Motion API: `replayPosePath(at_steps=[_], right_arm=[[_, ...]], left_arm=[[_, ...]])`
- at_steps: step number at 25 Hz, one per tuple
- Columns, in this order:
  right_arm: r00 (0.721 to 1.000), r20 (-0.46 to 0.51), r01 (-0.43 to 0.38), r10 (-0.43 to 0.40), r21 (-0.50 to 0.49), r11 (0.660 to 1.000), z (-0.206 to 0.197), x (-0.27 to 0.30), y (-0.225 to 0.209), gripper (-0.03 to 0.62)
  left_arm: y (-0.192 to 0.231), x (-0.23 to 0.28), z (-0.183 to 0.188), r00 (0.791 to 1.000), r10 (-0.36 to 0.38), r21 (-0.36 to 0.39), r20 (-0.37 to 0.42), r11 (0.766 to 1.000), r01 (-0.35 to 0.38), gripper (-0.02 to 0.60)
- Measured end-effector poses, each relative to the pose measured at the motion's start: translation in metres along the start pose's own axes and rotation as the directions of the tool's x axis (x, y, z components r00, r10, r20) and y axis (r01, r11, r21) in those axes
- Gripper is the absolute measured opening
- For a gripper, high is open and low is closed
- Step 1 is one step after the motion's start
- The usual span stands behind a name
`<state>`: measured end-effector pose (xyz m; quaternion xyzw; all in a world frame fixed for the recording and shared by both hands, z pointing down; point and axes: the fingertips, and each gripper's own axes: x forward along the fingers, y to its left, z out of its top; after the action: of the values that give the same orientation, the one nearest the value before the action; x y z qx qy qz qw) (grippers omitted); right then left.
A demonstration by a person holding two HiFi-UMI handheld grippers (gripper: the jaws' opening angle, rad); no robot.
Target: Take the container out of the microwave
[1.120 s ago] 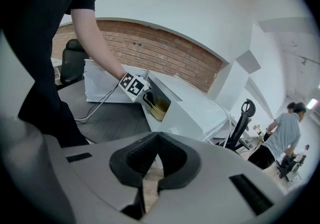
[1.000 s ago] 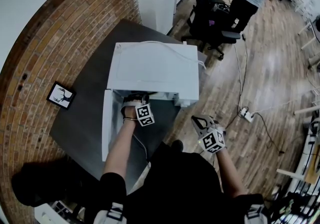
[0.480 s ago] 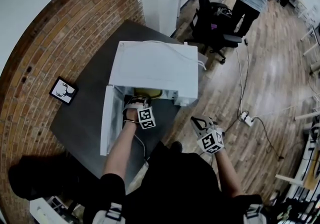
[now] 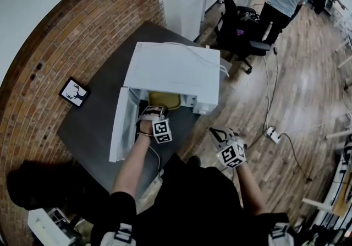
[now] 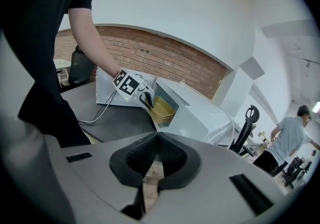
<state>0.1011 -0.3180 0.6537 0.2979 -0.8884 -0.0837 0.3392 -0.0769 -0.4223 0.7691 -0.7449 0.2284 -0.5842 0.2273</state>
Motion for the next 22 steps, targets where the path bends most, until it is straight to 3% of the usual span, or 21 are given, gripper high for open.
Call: replayPosePath(at_steps=[22], right_arm=[[0.994,0.090,-0.060,0.064,-0.045,0.997,0.016,-0.004,0.014,0.000]], left_arm=[[-0.052,-0.064,0.032,0.999,-0.032,-0.035,0.011,0.999,0.033,0.031]])
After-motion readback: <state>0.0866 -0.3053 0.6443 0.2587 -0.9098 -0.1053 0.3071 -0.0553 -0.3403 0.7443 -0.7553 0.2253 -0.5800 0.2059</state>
